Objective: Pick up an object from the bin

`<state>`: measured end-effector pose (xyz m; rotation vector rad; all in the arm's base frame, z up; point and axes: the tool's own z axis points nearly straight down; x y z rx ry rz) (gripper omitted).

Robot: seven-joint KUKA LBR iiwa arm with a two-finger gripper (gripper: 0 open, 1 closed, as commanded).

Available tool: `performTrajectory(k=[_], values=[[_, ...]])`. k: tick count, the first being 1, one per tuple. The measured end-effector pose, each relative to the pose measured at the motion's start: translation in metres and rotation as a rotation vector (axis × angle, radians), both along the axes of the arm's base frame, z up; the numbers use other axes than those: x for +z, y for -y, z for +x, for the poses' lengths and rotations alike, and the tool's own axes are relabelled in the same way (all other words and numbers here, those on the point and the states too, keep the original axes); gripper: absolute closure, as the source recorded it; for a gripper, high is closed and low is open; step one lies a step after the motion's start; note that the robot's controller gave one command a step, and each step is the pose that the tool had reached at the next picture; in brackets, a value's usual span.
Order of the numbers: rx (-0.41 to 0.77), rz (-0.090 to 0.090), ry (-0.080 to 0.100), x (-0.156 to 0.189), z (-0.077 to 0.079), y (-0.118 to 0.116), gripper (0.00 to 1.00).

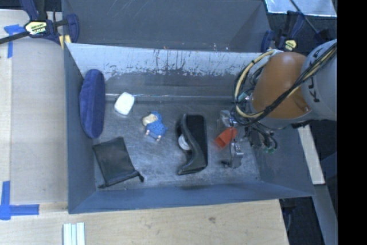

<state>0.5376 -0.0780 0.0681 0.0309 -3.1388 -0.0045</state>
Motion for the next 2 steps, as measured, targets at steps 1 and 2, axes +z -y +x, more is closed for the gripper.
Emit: performTrajectory(k=[1,2], values=[[-0.003,-0.003,0.006,0.004,0.001,0.003,1.00],[0.000,-0.005,0.016,0.160,0.024,0.010,1.00]])
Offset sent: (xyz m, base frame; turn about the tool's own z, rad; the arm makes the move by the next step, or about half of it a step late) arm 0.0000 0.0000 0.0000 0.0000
